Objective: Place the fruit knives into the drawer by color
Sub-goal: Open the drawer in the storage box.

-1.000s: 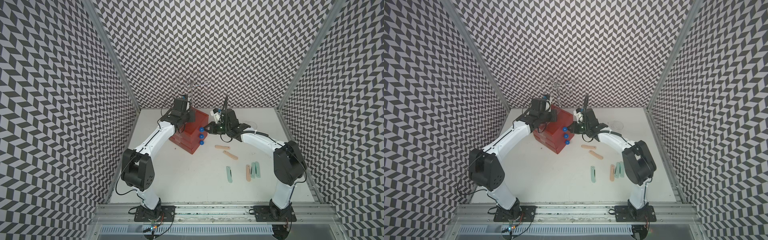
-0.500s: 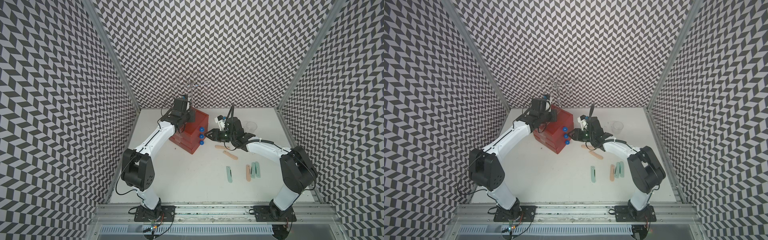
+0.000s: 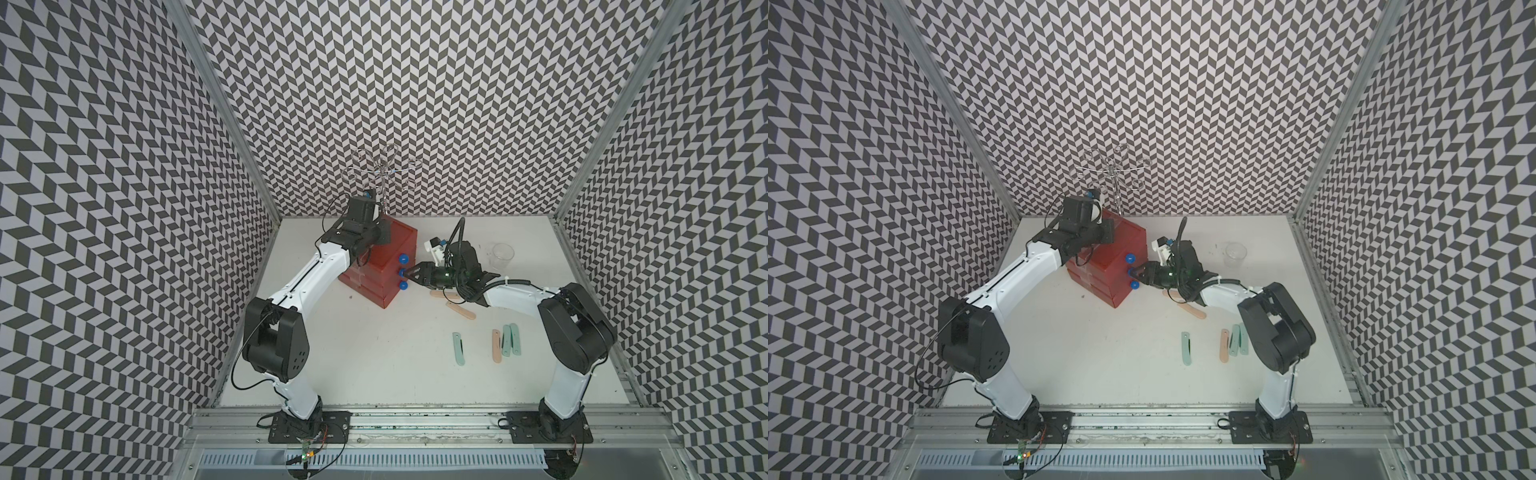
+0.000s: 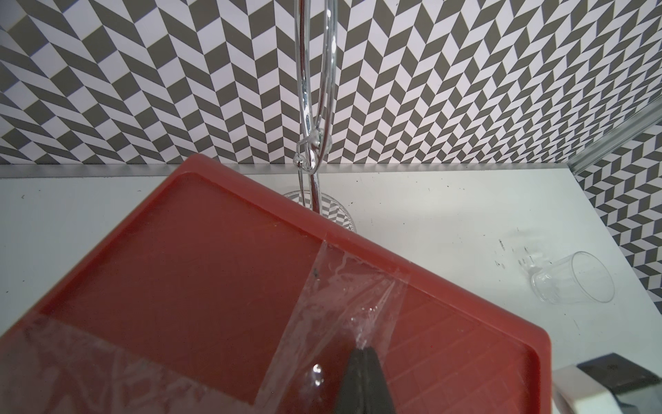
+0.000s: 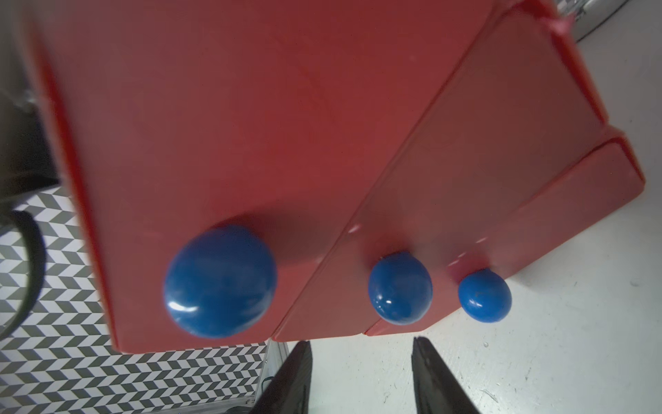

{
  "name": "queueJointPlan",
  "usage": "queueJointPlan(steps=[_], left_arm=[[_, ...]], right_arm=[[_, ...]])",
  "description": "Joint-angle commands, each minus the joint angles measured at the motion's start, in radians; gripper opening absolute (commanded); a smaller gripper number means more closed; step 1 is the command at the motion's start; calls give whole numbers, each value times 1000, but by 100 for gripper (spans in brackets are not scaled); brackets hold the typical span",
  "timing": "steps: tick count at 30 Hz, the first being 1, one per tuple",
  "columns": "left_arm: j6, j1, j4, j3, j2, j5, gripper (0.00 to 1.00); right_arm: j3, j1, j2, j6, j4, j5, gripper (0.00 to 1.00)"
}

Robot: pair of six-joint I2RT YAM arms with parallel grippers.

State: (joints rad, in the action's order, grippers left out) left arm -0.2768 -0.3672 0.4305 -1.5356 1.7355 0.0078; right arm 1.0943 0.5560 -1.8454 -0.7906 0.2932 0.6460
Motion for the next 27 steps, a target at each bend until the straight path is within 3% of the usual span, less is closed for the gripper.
queueJointPlan(steps=[1, 27], left_arm=[[15, -6, 238, 60, 96, -17, 0], [16, -9, 240, 58, 107, -20, 0]], right_arm=[[0, -2, -16, -24, 99, 23, 47], [29, -14, -107, -69, 171, 40, 45]])
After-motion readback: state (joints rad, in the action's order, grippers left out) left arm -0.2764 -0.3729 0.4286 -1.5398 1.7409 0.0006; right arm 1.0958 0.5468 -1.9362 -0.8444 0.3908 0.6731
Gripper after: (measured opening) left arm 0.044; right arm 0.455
